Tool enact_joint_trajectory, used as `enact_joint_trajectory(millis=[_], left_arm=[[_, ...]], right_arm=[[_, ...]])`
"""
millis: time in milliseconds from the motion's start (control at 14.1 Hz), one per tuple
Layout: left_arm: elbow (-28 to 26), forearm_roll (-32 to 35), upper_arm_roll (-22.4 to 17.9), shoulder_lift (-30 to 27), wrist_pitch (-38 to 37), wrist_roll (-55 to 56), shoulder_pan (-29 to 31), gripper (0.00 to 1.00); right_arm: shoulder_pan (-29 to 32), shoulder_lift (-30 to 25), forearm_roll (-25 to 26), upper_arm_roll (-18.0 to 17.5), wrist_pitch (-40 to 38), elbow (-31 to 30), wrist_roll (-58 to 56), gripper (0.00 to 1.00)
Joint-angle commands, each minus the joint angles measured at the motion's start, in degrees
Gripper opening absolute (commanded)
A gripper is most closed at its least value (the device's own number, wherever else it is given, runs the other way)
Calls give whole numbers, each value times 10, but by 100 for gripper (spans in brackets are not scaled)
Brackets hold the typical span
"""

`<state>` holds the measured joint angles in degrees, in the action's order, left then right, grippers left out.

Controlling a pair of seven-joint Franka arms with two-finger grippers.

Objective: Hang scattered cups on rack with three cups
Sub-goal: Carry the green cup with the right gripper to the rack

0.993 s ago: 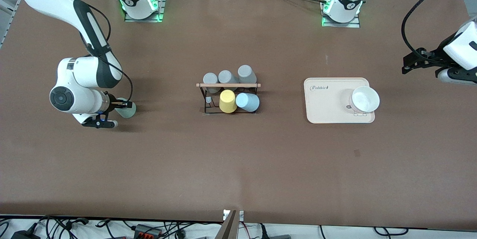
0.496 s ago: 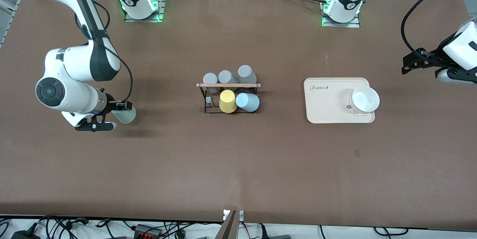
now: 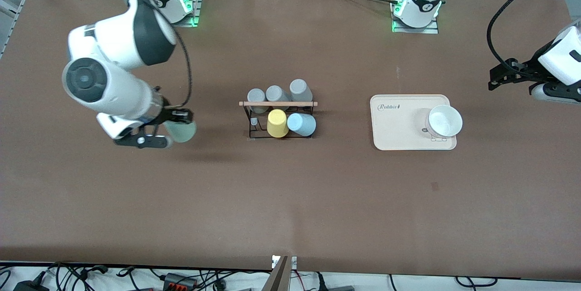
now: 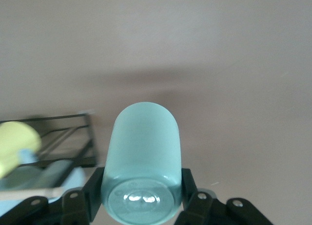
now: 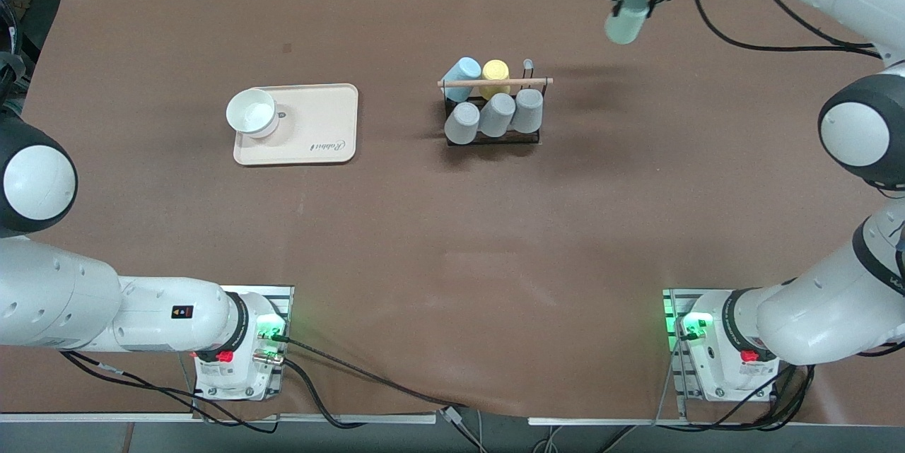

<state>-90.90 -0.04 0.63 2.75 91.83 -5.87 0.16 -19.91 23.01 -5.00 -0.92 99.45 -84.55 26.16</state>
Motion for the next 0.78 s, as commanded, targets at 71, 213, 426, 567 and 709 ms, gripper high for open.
enact_joint_trajectory(millis=[71,213,426,567,709], left_arm=[[10,-8,-2,4,-1,-5,-1,100],[10,-8,-2,4,-1,-5,-1,100],[10,-8,-2,4,-2,-7,0,100],[10,-8,-2,4,-2,-7,0,100],[10,-8,-2,4,-2,-6,0,100]], right_arm=[[-42,39,-58,3,14,39,70,27],[-71,52,-58,3,39,42,120,26],[-102,66,-59,3,83,44,187,26],[-116,81,-59,3,92,53,211,26],[-118,95,-59,3,91,69,226,26]])
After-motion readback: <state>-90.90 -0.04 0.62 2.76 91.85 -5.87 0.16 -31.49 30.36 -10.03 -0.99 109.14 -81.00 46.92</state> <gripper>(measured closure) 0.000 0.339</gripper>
